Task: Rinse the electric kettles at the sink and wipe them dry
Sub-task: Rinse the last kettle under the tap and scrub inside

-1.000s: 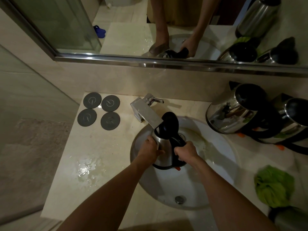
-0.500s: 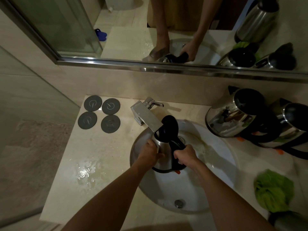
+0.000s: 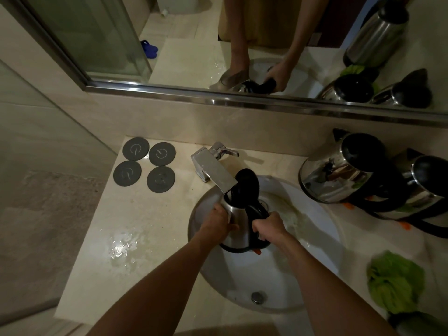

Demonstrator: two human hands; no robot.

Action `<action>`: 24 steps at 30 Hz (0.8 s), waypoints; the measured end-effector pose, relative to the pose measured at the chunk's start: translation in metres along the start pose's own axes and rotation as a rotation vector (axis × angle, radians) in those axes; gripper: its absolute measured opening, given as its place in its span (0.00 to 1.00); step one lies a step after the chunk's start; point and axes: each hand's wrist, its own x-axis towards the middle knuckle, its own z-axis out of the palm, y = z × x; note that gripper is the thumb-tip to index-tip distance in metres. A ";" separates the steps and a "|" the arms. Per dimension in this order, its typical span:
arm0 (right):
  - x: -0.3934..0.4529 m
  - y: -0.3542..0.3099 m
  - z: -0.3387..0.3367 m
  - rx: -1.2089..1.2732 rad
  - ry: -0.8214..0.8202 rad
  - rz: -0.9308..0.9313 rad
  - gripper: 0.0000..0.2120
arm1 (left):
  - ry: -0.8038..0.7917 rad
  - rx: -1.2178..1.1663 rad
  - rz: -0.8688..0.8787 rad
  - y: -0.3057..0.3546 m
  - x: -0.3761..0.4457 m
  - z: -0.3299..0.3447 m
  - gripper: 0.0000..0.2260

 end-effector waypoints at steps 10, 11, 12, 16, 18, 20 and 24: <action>0.001 0.000 0.000 -0.007 -0.001 -0.005 0.13 | 0.012 -0.037 0.009 -0.003 0.001 0.003 0.34; 0.001 0.000 0.000 -0.003 0.000 -0.005 0.13 | 0.012 -0.044 0.011 -0.003 0.000 0.003 0.34; 0.002 0.000 0.000 -0.001 -0.001 -0.005 0.13 | 0.014 -0.050 0.015 -0.003 0.000 0.003 0.35; 0.002 0.001 0.000 0.001 -0.002 -0.001 0.12 | 0.021 -0.061 0.029 -0.004 0.000 0.004 0.34; 0.003 0.001 0.000 0.002 -0.008 -0.002 0.14 | 0.018 -0.056 0.030 -0.005 0.001 0.004 0.33; 0.003 0.002 0.000 -0.001 -0.012 0.000 0.16 | 0.020 -0.060 0.034 -0.005 0.001 0.003 0.32; 0.004 0.002 0.000 0.006 -0.017 0.003 0.17 | 0.022 -0.055 0.042 -0.006 0.001 0.004 0.34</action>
